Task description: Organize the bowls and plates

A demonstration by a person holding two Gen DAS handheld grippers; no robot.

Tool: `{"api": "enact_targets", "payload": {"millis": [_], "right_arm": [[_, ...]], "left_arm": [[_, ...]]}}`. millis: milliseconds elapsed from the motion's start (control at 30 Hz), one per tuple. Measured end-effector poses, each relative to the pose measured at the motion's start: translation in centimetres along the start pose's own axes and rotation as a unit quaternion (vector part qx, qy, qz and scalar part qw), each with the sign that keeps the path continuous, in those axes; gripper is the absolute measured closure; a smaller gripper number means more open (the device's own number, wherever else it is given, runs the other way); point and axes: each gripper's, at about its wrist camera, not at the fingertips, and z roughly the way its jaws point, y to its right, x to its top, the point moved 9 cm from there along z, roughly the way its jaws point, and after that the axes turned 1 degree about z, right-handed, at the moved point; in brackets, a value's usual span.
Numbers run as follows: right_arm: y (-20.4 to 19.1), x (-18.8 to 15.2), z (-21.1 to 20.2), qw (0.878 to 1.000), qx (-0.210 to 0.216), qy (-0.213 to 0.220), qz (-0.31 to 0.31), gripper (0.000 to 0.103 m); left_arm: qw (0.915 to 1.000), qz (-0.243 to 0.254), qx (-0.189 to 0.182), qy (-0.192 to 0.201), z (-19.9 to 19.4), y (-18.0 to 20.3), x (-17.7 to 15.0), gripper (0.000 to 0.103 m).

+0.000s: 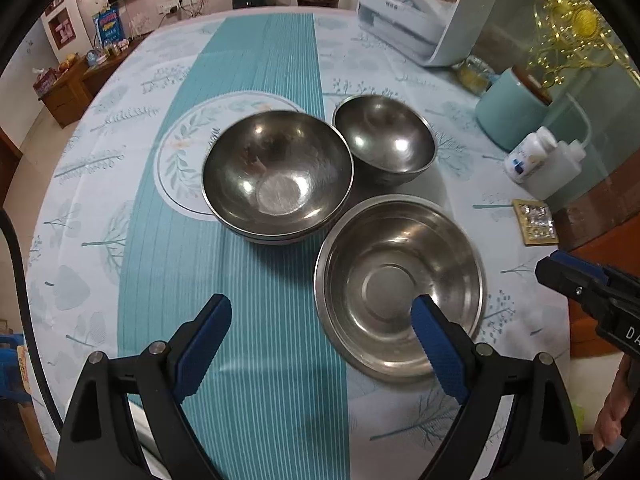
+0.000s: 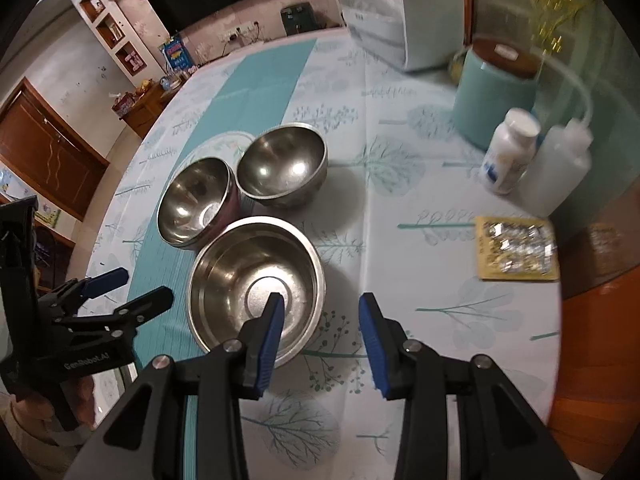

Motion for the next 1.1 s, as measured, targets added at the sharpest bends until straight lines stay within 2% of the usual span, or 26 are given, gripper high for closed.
{"api": "enact_targets", "payload": {"millis": [233,400,500,567,600,667,733,767,1100], "right_arm": [[0.2,-0.2,3.2,0.999,0.02,-0.035,0.017,0.064],[0.3,-0.2,4.9,0.997,0.033,-0.054,0.033,0.064],[0.4,-0.2,6.0,0.996,0.042,-0.069,0.046,0.064],[0.4,-0.2,6.7,0.995,0.046,-0.078,0.05,0.064],[0.5,-0.2,7.0,0.994,0.045,-0.08,0.052,0.065],[0.5,-0.3,7.6,0.994,0.044,-0.086,0.054,0.072],[0.4,-0.7,8.3,0.992,0.051,-0.102,0.058,0.092],[0.4,-0.9,8.5,0.991,0.049,-0.108,0.059,0.094],[0.1,-1.3,8.0,0.991,0.049,-0.108,0.066,0.095]], "left_arm": [[0.9988,-0.032,-0.027,-0.026,2.6,-0.6,-0.3,0.014],[0.9977,-0.038,-0.044,-0.036,3.6,-0.9,-0.3,0.025],[0.996,-0.043,-0.06,-0.051,4.3,-0.9,-0.5,0.043],[0.9944,-0.044,-0.072,-0.063,4.9,-0.9,-0.6,0.059],[0.994,-0.043,-0.075,-0.067,5.1,-0.9,-0.7,0.062],[0.9931,-0.04,-0.08,-0.076,5.6,-0.8,-0.8,0.073],[0.9923,-0.038,-0.084,-0.082,5.8,-0.7,-0.8,0.087],[0.9928,-0.036,-0.078,-0.084,6.0,-0.7,-0.8,0.093],[0.9932,-0.022,-0.077,-0.085,5.1,-0.8,-1.1,0.095]]}}
